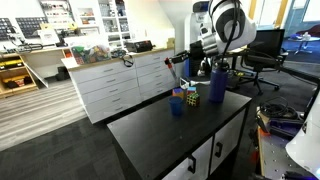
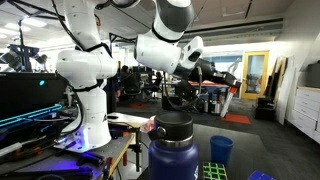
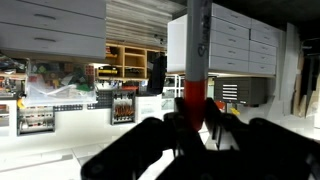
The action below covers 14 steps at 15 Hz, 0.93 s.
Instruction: Put the pen in the cup
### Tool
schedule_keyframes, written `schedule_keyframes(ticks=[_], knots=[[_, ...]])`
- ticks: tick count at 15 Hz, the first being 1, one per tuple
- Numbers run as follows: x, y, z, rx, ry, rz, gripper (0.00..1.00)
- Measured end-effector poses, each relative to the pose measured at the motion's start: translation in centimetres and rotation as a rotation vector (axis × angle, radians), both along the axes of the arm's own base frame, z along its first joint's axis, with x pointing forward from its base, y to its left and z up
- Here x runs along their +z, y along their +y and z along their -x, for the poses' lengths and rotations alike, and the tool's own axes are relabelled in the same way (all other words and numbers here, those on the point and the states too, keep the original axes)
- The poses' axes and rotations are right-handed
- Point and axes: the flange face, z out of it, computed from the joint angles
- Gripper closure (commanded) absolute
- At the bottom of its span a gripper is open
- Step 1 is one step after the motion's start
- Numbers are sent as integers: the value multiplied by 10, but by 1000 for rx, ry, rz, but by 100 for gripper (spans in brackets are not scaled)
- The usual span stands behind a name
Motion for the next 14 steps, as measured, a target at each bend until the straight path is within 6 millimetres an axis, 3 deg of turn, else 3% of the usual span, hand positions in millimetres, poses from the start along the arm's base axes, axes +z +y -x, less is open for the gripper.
schedule_keyframes(ticks=[14], knots=[[-12,18,1,43,-4,9,94]])
